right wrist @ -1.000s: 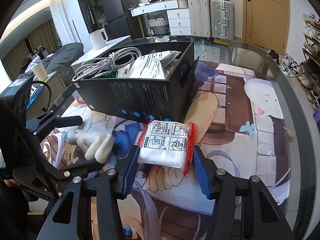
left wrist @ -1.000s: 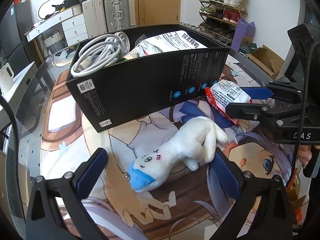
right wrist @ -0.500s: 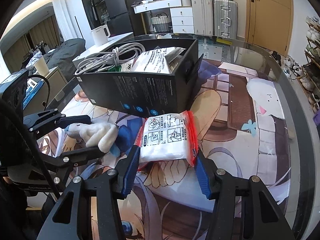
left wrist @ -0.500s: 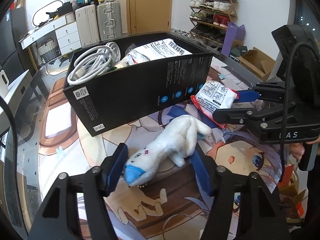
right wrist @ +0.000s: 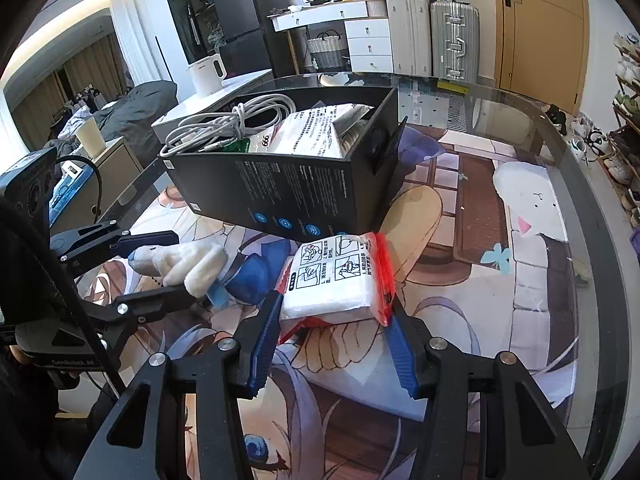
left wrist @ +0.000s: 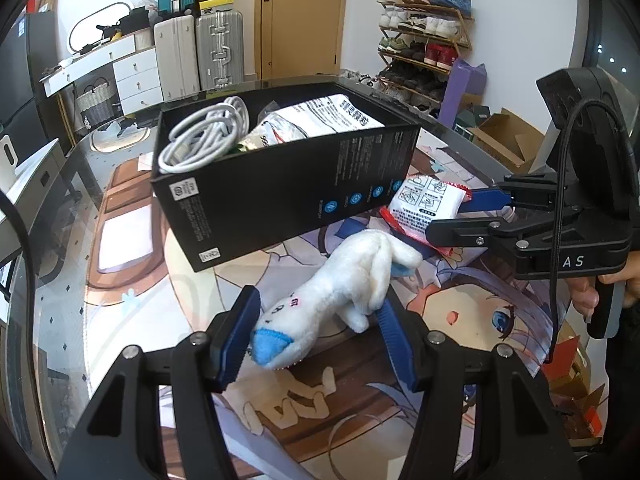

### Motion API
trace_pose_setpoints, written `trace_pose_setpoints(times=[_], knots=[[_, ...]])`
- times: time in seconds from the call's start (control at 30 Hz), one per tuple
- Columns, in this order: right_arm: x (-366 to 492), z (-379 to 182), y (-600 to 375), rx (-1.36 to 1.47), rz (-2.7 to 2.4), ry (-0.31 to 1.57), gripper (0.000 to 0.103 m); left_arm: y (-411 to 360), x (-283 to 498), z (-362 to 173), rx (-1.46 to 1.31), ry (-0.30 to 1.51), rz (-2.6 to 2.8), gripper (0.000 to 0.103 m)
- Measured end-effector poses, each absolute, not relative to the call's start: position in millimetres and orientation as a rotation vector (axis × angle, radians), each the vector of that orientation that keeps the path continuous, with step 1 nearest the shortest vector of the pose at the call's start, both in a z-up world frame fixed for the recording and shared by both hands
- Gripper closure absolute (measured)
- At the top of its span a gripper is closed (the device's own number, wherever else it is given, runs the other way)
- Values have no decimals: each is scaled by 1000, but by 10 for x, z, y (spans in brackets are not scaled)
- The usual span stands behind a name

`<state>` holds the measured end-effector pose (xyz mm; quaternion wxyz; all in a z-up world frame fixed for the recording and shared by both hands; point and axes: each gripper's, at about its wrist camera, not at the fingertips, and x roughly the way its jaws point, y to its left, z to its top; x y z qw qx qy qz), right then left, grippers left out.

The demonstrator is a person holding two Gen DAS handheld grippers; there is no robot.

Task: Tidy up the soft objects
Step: 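Grasp the red-edged white packet with the right tool while the left tool grasps the plush toy, then carry the plush toy with the left tool while the right tool carries the packet over the box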

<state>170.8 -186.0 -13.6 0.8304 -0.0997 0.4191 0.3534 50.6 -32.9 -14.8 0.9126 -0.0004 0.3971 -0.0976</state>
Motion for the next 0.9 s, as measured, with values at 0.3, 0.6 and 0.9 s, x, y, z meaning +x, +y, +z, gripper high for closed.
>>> trace_pose_setpoints(times=[0.3, 0.6, 0.9], knots=[[1656, -93, -1891, -229, 771, 886, 53, -214, 408, -70, -27, 788, -194, 44], [1602, -115, -1864, -264, 778, 879, 51, -87, 364, -48, -49, 780, -185, 44], [1618, -88, -1892, -235, 792, 859, 54, -4, 353, -22, -66, 767, -181, 44]])
